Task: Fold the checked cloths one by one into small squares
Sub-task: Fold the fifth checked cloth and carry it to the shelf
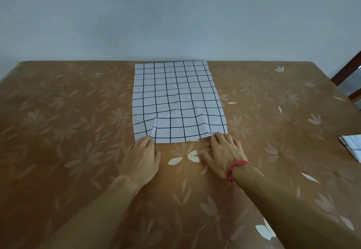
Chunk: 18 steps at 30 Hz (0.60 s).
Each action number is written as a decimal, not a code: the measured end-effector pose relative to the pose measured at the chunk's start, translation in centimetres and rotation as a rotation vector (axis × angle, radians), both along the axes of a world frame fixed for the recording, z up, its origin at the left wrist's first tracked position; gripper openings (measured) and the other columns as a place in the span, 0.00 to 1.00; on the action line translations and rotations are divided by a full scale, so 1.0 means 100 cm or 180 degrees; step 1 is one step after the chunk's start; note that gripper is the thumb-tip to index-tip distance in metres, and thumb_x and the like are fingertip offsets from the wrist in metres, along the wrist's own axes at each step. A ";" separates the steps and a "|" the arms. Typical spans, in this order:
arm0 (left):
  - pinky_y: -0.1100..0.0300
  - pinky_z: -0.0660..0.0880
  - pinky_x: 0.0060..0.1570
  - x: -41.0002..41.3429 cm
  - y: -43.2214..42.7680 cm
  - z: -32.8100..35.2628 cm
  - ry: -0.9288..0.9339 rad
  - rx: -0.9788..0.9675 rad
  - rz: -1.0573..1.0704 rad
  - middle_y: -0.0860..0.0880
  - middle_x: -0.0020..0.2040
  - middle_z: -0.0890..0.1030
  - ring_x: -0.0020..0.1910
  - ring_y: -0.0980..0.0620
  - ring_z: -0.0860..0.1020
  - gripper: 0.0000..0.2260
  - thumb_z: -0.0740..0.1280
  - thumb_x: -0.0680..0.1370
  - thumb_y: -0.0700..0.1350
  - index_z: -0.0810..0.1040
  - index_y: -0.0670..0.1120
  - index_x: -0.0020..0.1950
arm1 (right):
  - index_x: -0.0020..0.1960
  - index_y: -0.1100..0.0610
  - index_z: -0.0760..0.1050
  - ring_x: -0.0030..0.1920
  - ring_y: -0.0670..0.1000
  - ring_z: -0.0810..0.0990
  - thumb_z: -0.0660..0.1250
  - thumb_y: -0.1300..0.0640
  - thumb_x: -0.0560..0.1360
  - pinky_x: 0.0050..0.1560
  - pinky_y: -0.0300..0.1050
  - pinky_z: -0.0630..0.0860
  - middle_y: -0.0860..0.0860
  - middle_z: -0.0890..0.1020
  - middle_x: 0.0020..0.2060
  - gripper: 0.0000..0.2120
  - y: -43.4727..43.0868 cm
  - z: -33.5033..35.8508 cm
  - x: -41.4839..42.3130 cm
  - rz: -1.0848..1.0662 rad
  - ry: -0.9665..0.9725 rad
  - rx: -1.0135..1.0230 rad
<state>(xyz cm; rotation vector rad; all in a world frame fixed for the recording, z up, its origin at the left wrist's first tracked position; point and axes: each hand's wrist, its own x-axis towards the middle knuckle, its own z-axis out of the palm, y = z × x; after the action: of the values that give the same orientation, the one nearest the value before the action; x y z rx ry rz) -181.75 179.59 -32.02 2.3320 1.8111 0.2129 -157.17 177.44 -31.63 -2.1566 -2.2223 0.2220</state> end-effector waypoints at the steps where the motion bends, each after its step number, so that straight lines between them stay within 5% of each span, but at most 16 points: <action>1: 0.54 0.73 0.53 -0.001 -0.001 0.002 -0.0046 0.0188 -0.0072 0.49 0.56 0.78 0.57 0.48 0.76 0.12 0.63 0.78 0.46 0.77 0.42 0.58 | 0.58 0.53 0.70 0.63 0.51 0.67 0.52 0.41 0.78 0.65 0.47 0.62 0.47 0.71 0.58 0.19 0.000 0.003 0.001 -0.0003 0.0002 0.0059; 6: 0.52 0.77 0.43 -0.006 -0.010 0.024 -0.0438 0.0679 -0.0030 0.50 0.43 0.81 0.43 0.48 0.80 0.09 0.71 0.71 0.36 0.79 0.43 0.50 | 0.40 0.51 0.77 0.46 0.53 0.76 0.61 0.48 0.70 0.53 0.48 0.71 0.46 0.78 0.40 0.09 -0.008 0.029 0.017 0.0011 -0.0121 0.0635; 10: 0.57 0.68 0.35 -0.006 -0.022 0.043 -0.0567 0.0943 -0.0105 0.53 0.34 0.76 0.33 0.49 0.74 0.10 0.72 0.70 0.33 0.76 0.45 0.44 | 0.29 0.53 0.77 0.32 0.54 0.76 0.65 0.52 0.66 0.38 0.48 0.75 0.47 0.77 0.27 0.09 -0.029 0.055 0.033 -0.0013 -0.0012 0.0963; 14: 0.56 0.71 0.33 -0.003 -0.050 0.054 -0.0649 0.0886 -0.0152 0.52 0.35 0.77 0.34 0.48 0.75 0.12 0.73 0.68 0.34 0.79 0.45 0.49 | 0.33 0.54 0.76 0.31 0.53 0.74 0.64 0.52 0.68 0.35 0.43 0.68 0.46 0.77 0.26 0.08 -0.062 0.077 0.047 -0.0154 0.0180 0.1036; 18: 0.57 0.74 0.36 -0.004 -0.087 0.061 -0.0644 0.0641 -0.0325 0.53 0.40 0.77 0.39 0.49 0.77 0.09 0.74 0.68 0.34 0.83 0.45 0.45 | 0.59 0.54 0.76 0.50 0.56 0.77 0.49 0.39 0.64 0.53 0.47 0.70 0.50 0.83 0.43 0.33 -0.103 0.107 0.051 -0.0319 0.0409 0.0288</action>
<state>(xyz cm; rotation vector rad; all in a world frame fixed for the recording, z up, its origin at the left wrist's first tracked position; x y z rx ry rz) -182.12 170.86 -25.94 2.4238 1.6375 0.6188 -152.05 167.12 -20.91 -2.1350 -2.0105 0.2440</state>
